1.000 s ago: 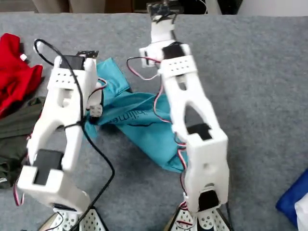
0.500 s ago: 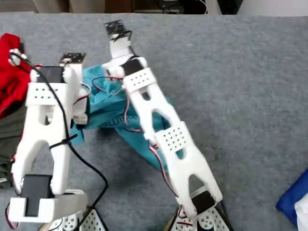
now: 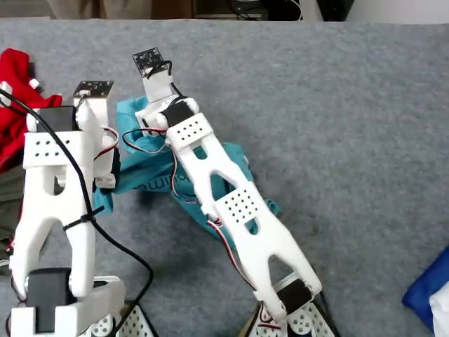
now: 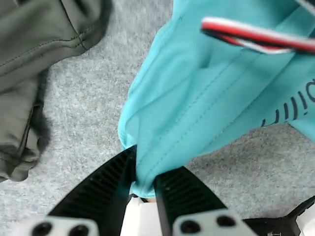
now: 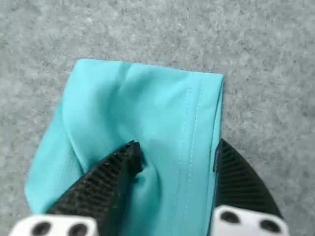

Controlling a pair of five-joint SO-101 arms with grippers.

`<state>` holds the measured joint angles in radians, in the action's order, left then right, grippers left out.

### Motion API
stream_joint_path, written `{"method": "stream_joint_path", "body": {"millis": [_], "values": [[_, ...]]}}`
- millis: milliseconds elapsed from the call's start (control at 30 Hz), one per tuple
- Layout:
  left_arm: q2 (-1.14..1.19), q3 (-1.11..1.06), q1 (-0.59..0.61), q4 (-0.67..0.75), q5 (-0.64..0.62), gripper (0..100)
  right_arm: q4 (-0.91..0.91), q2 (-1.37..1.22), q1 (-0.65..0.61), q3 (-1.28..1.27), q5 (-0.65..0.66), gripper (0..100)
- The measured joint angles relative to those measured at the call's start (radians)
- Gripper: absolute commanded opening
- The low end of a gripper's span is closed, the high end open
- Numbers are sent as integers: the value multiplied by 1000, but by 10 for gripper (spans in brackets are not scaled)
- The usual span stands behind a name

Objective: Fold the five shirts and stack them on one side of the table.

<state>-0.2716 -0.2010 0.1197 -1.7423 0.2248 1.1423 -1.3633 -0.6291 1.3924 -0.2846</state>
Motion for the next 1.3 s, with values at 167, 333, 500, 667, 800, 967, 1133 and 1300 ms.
{"method": "stream_joint_path", "body": {"millis": [167,333,500,667,800,967,1133,1300], "values": [[-18,-15,2,0,0,19,48,0,3,2,0,119],[-87,-21,2,0,0,19,89,0,15,11,0,16],[-160,-21,2,-5,0,19,163,0,31,54,0,5],[-196,-21,2,-5,0,19,301,14,64,190,0,5],[-218,-21,2,-5,0,19,381,106,103,215,0,5],[-233,23,69,-6,2,20,451,241,166,215,0,5],[-235,170,206,-5,2,20,459,408,247,215,0,5],[-235,298,319,72,2,20,459,620,293,216,0,5]]}}
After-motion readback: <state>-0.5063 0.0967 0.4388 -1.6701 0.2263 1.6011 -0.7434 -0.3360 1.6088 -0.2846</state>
